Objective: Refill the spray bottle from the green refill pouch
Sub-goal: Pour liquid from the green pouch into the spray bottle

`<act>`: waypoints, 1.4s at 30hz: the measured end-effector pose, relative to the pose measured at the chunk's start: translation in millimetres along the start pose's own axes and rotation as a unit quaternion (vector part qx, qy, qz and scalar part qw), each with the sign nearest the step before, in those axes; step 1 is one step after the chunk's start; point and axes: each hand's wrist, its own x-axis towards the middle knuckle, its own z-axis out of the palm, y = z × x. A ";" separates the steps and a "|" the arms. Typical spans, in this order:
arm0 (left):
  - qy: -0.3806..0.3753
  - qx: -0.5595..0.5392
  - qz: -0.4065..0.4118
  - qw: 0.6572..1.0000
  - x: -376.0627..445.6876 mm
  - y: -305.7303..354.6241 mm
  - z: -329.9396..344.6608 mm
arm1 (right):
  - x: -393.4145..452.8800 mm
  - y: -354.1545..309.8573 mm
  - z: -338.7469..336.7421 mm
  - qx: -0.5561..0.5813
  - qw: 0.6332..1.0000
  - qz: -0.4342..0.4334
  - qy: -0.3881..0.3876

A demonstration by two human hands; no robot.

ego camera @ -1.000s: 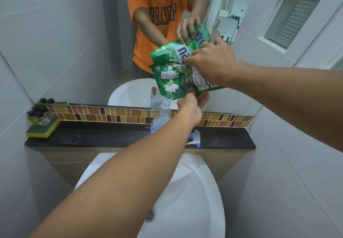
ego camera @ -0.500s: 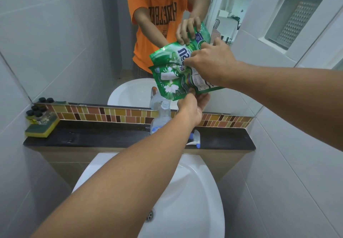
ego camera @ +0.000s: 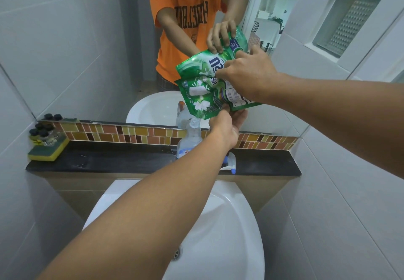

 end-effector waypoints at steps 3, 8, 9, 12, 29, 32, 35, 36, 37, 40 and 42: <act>-0.001 -0.003 0.001 1.000 -0.2 0.5 0.6 | 0.7 -0.1 -0.3 0.000 1.000 0.001 0.000; 0.001 -0.006 0.003 1.000 -1.5 1.4 1.1 | 1.3 -0.8 -1.1 0.001 1.000 0.002 -0.001; 0.002 -0.007 0.004 1.000 -1.5 1.7 1.1 | 1.5 -0.9 -1.3 0.000 1.000 0.002 -0.001; 0.003 -0.009 0.006 1.000 -1.7 3.2 1.6 | 2.4 -1.2 -2.3 -0.001 1.000 0.001 0.001; -0.006 -0.017 0.001 1.000 -2.7 6.3 4.3 | 4.1 2.2 -0.4 -0.002 1.000 0.002 0.013; -0.003 -0.018 -0.002 1.000 -3.1 5.0 4.1 | 3.8 1.6 -0.5 -0.005 1.000 -0.002 0.012; -0.001 -0.019 -0.001 1.000 -3.5 3.1 4.2 | 4.5 0.6 -1.9 -0.007 1.000 -0.003 0.007; 0.000 -0.019 -0.001 1.000 -3.5 2.5 4.1 | 4.6 0.4 -2.4 -0.007 1.000 -0.003 0.005; 0.000 -0.020 -0.002 1.000 -3.6 2.1 4.1 | 4.4 0.5 -2.8 -0.008 1.000 -0.002 0.003; -0.002 -0.021 -0.002 1.000 -4.2 1.4 3.2 | 2.8 1.0 -3.6 -0.010 1.000 -0.001 0.003; -0.002 -0.020 -0.002 1.000 -4.7 1.1 2.4 | 1.7 0.6 -4.1 -0.009 1.000 0.000 0.006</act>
